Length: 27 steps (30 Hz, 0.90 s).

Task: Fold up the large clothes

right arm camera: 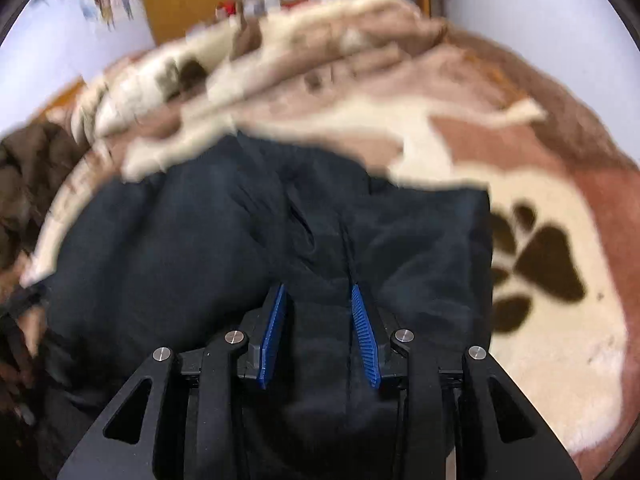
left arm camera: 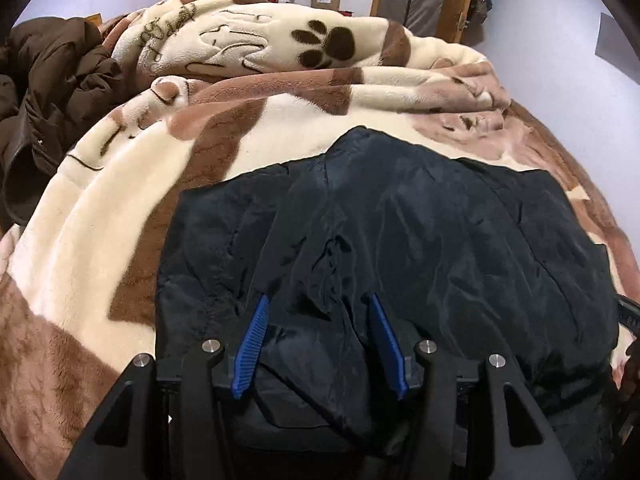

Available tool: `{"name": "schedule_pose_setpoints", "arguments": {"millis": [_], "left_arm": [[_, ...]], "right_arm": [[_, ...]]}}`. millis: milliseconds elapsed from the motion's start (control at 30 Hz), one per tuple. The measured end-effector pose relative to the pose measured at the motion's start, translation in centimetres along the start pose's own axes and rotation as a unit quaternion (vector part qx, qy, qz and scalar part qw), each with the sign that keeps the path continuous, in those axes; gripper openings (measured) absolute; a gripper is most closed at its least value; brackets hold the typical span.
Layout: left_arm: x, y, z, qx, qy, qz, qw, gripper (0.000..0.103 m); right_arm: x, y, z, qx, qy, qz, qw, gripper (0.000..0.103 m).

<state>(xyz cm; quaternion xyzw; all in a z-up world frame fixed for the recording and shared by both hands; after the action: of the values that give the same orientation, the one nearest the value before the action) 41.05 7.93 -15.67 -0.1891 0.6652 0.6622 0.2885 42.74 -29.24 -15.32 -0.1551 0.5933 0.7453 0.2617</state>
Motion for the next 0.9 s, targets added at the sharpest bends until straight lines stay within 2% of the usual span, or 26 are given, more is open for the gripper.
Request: {"name": "schedule_pose_setpoints", "arguments": {"millis": [100, 233, 367, 533, 900], "left_arm": [[-0.4, 1.5, -0.5, 0.005, 0.005, -0.001, 1.0, 0.055], [1.0, 5.8, -1.8, 0.02, 0.004, -0.025, 0.9995, 0.054], [4.0, 9.6, -3.3, 0.035, 0.002, -0.031, 0.9989, 0.054], [7.8, 13.8, -4.9, 0.046, 0.001, -0.029, 0.9985, 0.054], [12.5, 20.6, -6.7, 0.025, -0.021, -0.032, 0.9989, 0.054]], "right_arm": [[-0.3, 1.5, 0.2, 0.002, -0.013, -0.003, 1.0, 0.034], [0.8, 5.7, 0.0, -0.024, -0.024, -0.019, 0.999, 0.035], [4.0, 10.1, -1.0, -0.042, -0.042, -0.027, 0.998, 0.036], [8.5, 14.1, -2.2, -0.046, -0.05, -0.024, 0.997, 0.036], [15.4, 19.2, -3.5, -0.052, -0.057, -0.013, 0.997, 0.037]]}}
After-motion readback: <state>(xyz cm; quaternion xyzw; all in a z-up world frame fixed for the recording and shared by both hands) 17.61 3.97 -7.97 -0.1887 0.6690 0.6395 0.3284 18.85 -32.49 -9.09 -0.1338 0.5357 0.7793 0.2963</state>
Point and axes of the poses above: each gripper's, at about its wrist camera, not at the fingertips, and y roughly against the way its jaws point, z to its left, x to its underside, the point moved 8 cm from there along -y, roughly the way its jaws point, and after that the axes turned 15 degrees about -y, right-handed, at the moved point
